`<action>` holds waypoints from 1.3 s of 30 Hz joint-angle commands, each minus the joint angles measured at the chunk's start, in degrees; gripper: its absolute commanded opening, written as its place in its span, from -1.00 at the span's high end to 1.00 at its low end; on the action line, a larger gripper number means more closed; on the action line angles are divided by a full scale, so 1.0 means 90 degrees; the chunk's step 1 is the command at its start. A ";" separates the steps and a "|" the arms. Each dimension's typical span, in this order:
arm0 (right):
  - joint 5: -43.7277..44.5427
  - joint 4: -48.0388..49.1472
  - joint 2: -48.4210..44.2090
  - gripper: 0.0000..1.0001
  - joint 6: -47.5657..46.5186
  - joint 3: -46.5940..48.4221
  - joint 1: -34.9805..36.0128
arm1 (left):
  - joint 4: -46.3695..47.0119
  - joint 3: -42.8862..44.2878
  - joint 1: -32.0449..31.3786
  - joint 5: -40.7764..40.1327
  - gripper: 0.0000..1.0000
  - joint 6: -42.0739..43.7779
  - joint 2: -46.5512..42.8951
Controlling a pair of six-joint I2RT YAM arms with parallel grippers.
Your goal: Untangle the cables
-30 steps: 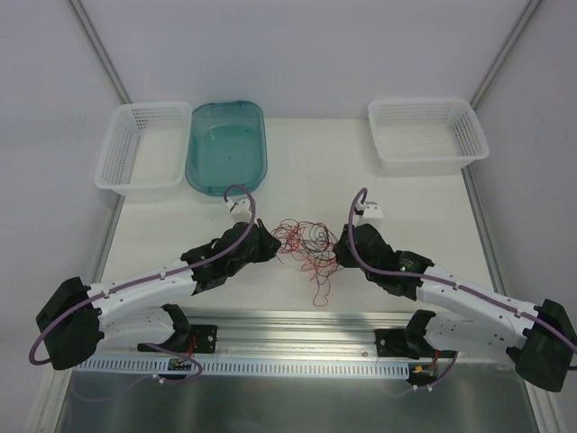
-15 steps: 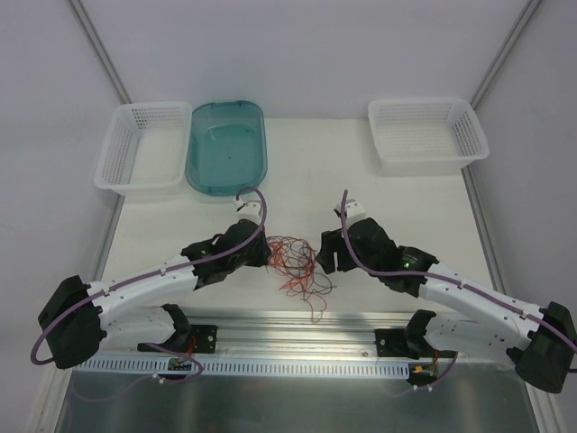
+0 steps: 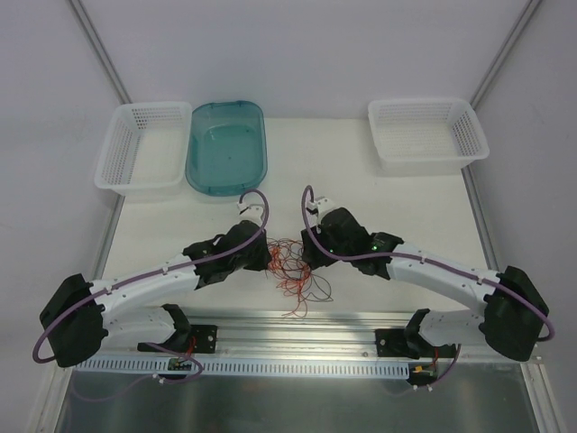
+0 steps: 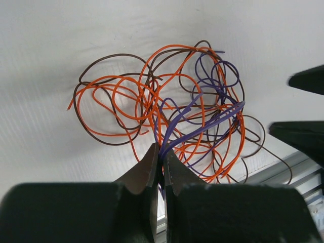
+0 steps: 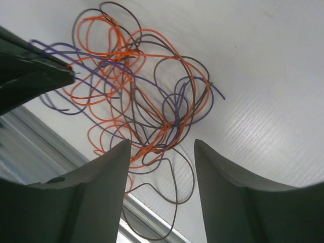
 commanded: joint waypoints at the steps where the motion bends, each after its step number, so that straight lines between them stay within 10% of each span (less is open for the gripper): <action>1: 0.0257 0.0270 0.0572 -0.12 -0.0086 0.0416 -0.0009 | 0.0059 -0.0048 0.0027 0.0128 1.00 -0.0067 -0.0329; 10: 0.0150 0.0944 0.1911 0.04 0.0314 0.0553 -0.0009 | 0.0049 -0.0215 0.0027 0.0021 1.00 -0.0135 -0.0476; 17: 0.0715 0.0604 0.1748 0.96 0.0296 0.0436 -0.0028 | 0.0020 -0.0429 0.0095 -0.0379 1.00 -0.0164 -0.0681; 29: 0.2561 -0.1573 -0.1815 0.99 -0.0124 0.0201 -0.1111 | -0.0507 -0.1064 0.1539 -0.0379 1.00 -0.0370 -0.1784; 39: 0.1918 -0.2269 -0.3263 0.99 -0.0301 0.0641 -0.1640 | -0.0732 -0.0811 0.1658 -0.0214 1.00 -0.0174 -0.1990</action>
